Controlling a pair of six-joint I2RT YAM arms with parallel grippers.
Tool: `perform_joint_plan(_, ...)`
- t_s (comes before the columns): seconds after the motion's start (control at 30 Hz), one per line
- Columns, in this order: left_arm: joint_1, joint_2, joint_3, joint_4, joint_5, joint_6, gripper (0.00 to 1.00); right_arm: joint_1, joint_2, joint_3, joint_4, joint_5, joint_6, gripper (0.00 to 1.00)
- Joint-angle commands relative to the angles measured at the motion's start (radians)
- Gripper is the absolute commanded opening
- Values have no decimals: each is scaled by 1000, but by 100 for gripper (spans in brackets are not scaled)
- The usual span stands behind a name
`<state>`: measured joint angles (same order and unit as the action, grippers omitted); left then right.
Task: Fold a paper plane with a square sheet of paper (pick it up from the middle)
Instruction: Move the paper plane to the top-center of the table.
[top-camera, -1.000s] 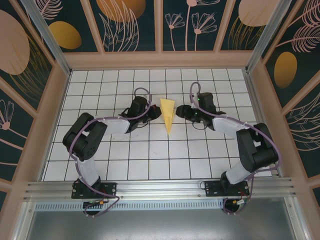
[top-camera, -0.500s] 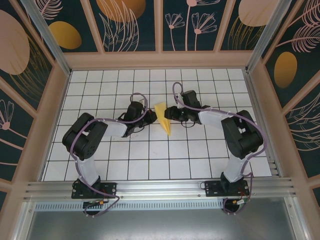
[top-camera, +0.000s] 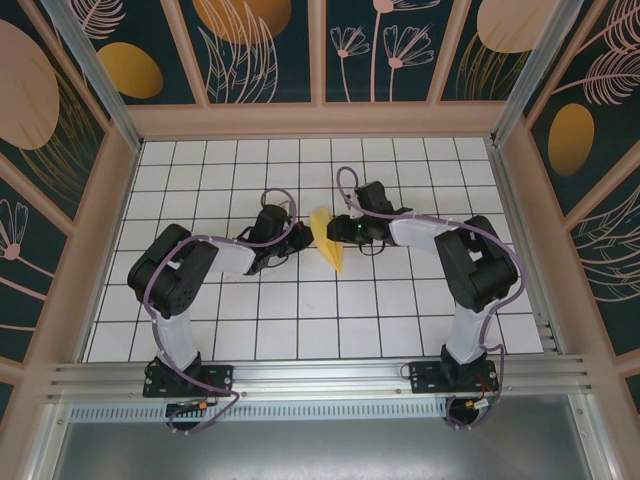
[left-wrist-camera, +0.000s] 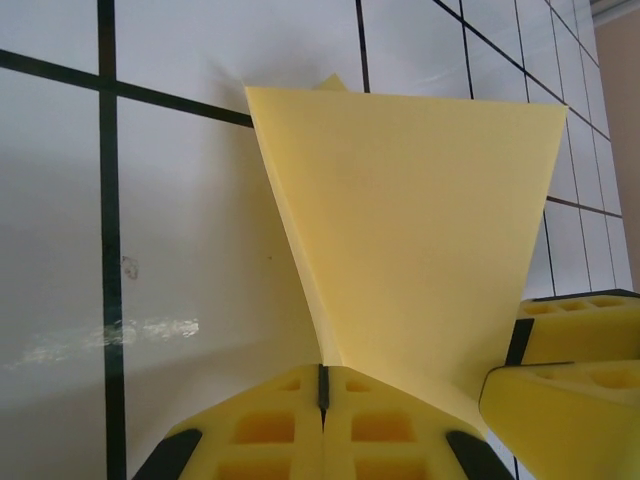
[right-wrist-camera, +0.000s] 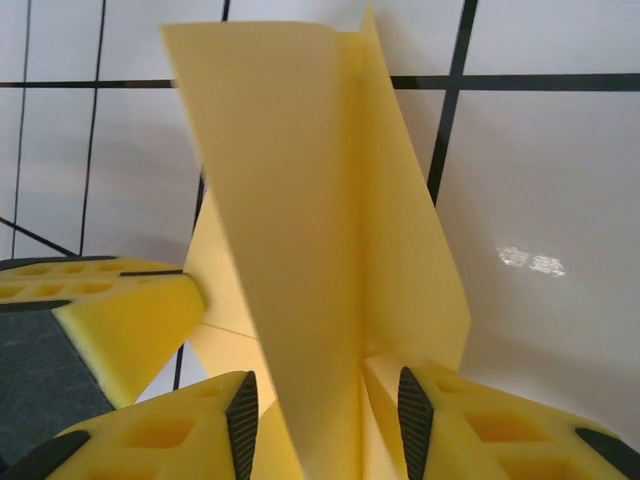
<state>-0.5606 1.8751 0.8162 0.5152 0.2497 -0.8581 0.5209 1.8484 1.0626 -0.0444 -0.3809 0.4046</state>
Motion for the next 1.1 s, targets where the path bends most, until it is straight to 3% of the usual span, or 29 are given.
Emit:
perform_joint_plan(0.0, 7, 21, 18, -21, -20, 23, 0, 11, 25, 42, -42, 35, -25, 47)
perform_joint_plan(0.4, 7, 38, 37, -38, -19, 19, 0, 21, -2, 17, -91, 4, -40, 55)
perform_joint_plan(0.8, 7, 42, 44, -46, -20, 14, 0, 40, -58, -36, -81, -73, 25, 50)
perform_joint_plan(1.07, 8, 44, 44, -35, 2, 10, 0, 68, -26, -19, -102, -26, 10, 49)
